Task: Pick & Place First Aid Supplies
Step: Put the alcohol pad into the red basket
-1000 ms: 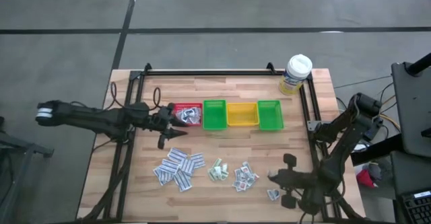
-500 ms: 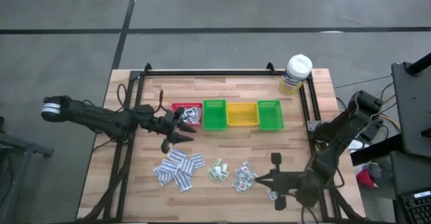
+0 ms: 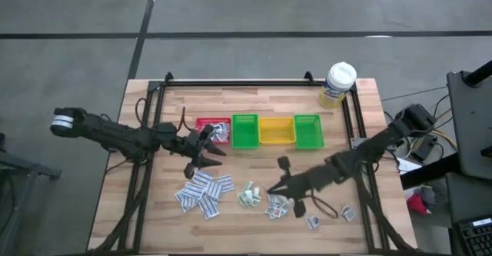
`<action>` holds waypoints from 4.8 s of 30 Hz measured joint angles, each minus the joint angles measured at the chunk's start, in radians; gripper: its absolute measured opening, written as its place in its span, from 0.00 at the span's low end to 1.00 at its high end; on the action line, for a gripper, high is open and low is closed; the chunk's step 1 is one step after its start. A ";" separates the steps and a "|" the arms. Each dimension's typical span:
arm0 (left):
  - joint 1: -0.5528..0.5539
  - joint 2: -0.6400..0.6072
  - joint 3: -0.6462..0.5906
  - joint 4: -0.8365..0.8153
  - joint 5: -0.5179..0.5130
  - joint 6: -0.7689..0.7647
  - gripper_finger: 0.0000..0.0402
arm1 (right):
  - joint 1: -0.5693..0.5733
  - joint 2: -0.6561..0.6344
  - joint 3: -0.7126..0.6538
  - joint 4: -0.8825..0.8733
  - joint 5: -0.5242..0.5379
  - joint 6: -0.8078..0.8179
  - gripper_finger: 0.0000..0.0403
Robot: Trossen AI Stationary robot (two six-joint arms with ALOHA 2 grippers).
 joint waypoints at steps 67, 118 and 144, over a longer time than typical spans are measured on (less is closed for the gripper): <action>-0.064 0.527 0.459 0.118 0.140 0.028 0.35 | -0.243 0.007 -0.036 0.278 -0.477 -0.152 0.02; 0.048 0.256 0.459 -1.074 -0.837 0.017 0.00 | -0.229 0.005 -0.037 -0.314 -0.374 0.236 0.14; 0.412 0.266 0.459 -1.316 -0.197 -0.052 0.00 | -0.061 -0.006 -0.037 -0.416 -0.377 0.411 0.13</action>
